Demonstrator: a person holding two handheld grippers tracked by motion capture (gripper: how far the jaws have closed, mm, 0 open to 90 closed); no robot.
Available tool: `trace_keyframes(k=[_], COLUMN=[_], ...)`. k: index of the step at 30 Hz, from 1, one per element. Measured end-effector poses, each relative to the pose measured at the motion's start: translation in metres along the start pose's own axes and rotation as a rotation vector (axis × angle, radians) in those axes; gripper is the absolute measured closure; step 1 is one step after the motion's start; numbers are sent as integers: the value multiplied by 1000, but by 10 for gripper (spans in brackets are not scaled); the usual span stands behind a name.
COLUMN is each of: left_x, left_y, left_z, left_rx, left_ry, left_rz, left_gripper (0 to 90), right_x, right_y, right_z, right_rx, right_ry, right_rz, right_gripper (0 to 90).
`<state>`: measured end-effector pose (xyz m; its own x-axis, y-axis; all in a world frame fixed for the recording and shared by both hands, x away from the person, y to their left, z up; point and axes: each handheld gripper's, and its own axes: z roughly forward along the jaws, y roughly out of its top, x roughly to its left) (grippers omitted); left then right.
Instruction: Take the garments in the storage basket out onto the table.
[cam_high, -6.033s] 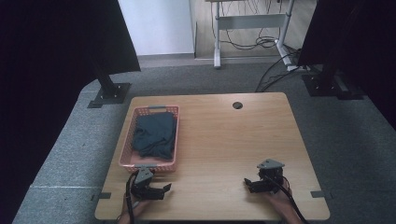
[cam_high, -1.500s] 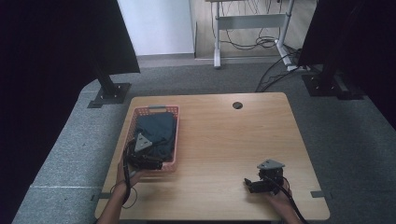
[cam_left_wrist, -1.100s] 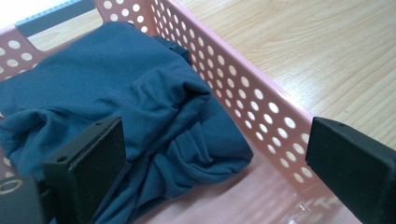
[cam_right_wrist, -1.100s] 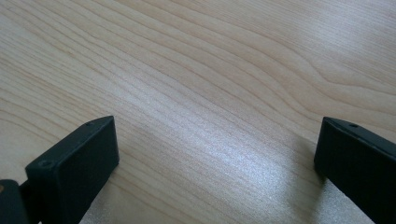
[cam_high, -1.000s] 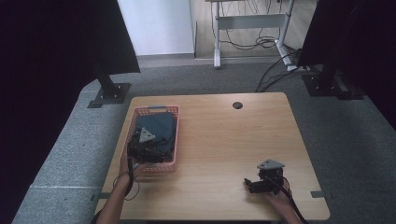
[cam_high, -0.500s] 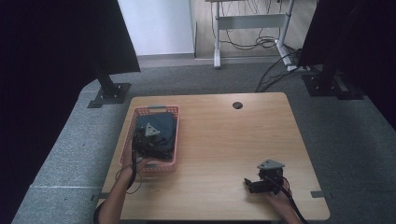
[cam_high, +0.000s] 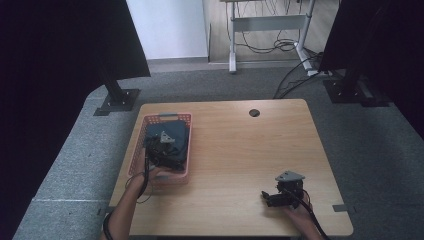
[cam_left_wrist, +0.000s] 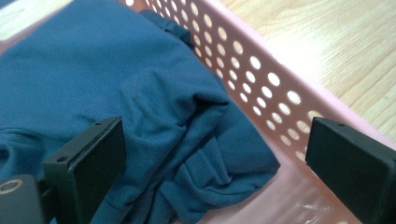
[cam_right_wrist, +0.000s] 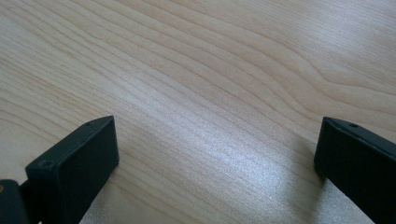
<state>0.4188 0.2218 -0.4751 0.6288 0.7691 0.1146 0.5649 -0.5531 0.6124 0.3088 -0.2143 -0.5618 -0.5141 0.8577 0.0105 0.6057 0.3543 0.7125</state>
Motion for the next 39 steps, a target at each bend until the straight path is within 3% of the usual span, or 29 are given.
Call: trace_keyframes(k=[4,13,25,39], left_x=[2,3,0,1], left_y=[0,3,8,14], left_z=[2,10,23,40], left_rx=[12,67,144,228], left_ry=[-6,-13,8,42], left_rz=[0,40,120,149], left_gripper=[49,42,28,34], right_x=[0,0,0,0], right_y=[0,0,0,0], right_z=[0,0,0,0], right_rx=[0,0,0,0], right_ry=[0,0,0,0], right_rz=[0,0,0,0], right_gripper=[0,0,0,0])
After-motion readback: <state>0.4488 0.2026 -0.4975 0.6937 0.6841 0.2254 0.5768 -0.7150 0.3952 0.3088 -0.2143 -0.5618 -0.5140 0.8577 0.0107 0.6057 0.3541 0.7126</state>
